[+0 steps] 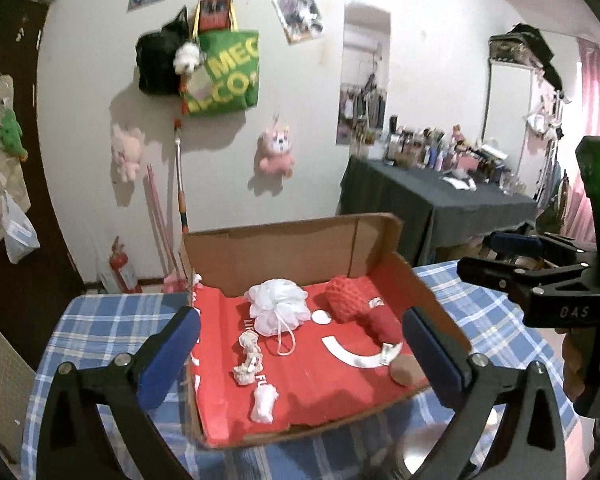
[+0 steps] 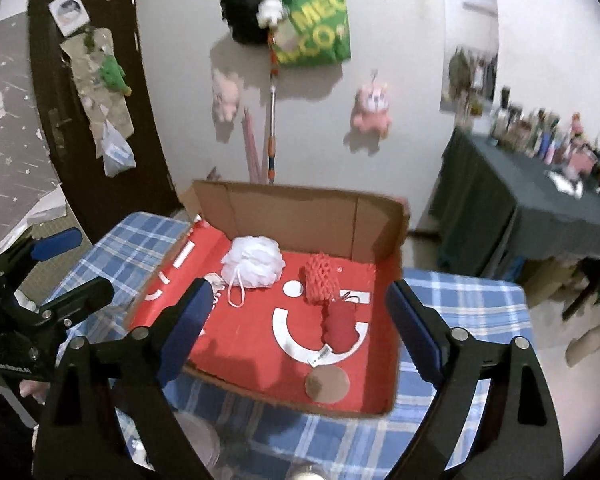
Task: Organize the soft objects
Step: 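Withdraw both tools from the box back over the remaining items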
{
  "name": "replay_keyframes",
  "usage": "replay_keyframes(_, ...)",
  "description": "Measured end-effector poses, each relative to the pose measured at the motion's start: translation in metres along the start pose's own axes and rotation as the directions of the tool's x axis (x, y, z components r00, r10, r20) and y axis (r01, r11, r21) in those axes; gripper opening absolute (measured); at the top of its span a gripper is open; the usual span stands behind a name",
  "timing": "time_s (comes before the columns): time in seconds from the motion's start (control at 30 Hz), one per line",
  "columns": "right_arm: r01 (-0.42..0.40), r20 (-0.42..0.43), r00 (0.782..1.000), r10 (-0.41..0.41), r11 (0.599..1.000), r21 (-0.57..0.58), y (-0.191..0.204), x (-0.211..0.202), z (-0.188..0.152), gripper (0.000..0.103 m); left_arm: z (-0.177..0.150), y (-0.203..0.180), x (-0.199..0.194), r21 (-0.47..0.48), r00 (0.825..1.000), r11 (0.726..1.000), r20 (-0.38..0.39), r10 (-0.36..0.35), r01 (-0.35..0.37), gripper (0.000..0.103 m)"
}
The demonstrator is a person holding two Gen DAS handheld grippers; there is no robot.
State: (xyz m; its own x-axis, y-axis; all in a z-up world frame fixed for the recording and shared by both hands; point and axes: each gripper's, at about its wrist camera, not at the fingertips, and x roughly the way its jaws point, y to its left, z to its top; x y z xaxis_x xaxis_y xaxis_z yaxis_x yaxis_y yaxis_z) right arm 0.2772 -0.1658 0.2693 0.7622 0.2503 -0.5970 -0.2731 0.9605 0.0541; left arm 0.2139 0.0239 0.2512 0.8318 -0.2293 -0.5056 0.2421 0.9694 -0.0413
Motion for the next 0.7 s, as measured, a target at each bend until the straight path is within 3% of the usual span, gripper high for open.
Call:
replay_keyframes(0.37, 0.004, 0.196, 0.981, 0.002, 1.0, -0.03, 0.025, -0.107, -0.06, 0.098, -0.052, -0.014, -0.09, -0.048, 0.989, 0.998, 0.141, -0.038, 0.045, 0.103)
replay_keyframes(0.7, 0.095, 0.29, 0.954, -0.077, 0.994, -0.046, 0.052, -0.137, -0.13, 0.098, -0.108, -0.027, -0.12, -0.074, 0.98, 0.997, 0.2, -0.013, 0.028, 0.103)
